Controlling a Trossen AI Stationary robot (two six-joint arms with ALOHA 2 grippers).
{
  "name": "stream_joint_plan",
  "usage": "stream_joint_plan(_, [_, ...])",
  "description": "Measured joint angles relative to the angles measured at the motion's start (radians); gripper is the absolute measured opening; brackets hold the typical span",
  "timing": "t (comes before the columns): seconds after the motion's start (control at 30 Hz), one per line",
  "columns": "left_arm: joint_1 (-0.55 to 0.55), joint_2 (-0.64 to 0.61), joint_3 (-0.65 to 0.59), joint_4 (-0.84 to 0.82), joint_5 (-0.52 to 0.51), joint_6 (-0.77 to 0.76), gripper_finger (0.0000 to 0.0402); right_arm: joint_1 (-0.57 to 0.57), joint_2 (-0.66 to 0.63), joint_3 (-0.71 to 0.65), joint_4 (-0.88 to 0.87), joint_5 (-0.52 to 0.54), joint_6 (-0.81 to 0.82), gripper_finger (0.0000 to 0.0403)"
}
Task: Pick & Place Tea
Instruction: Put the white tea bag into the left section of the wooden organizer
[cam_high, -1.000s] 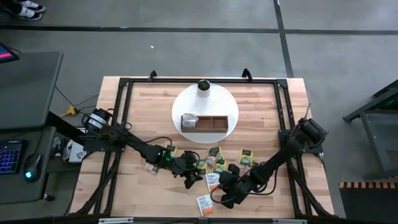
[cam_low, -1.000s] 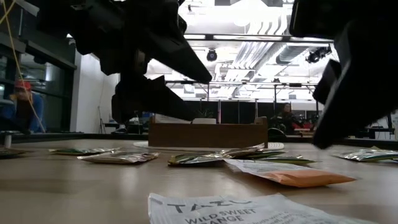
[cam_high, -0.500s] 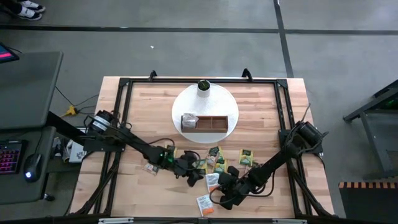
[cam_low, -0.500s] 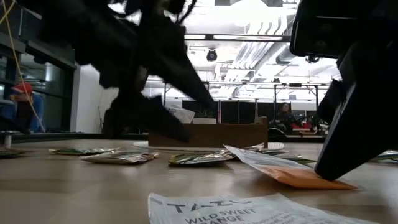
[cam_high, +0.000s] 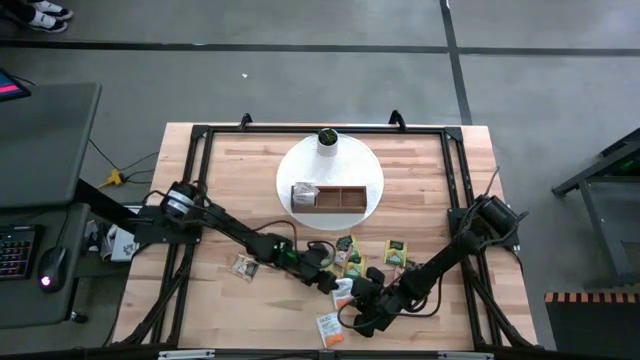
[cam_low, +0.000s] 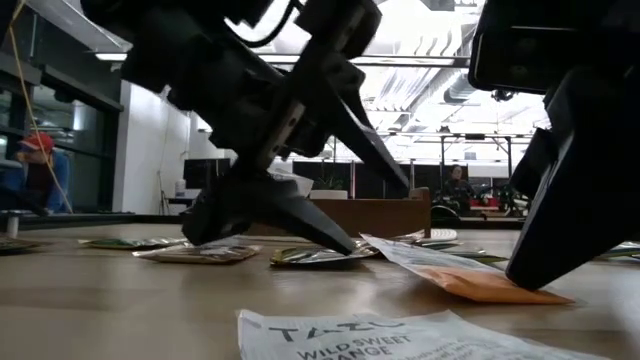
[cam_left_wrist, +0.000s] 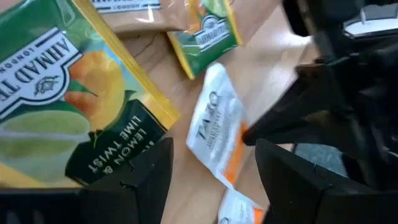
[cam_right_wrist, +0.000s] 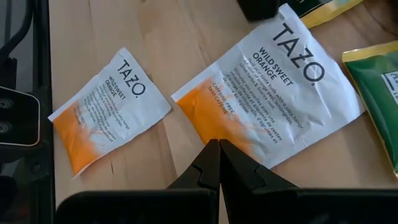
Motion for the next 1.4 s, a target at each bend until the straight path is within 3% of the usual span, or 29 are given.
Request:
stream_joint_plan(0.47, [0.008, 0.043, 0.070, -0.001, 0.113, 0.001, 0.0225, 0.000, 0.001, -0.001, 0.009, 0.011, 0.000, 0.0000])
stream_joint_plan(0.63, [0.008, 0.061, 0.080, 0.004, 0.104, 0.004, 0.0220, 0.000, 0.002, -0.001, 0.013, 0.012, 0.000, 0.0000])
stream_joint_plan(0.8, [0.008, 0.061, 0.079, -0.017, 0.104, 0.008, 0.0161, 0.001, 0.002, -0.001, 0.017, 0.013, 0.000, 0.0000])
stream_joint_plan(1.03, [0.008, 0.061, 0.079, -0.030, 0.112, 0.059, 0.0014, 0.004, 0.002, -0.001, 0.019, 0.008, 0.000, 0.0000])
stream_joint_plan(1.4, [0.008, 0.060, 0.079, -0.029, 0.116, 0.106, 0.0001, 0.018, 0.002, -0.001, 0.043, -0.035, 0.000, 0.0000])
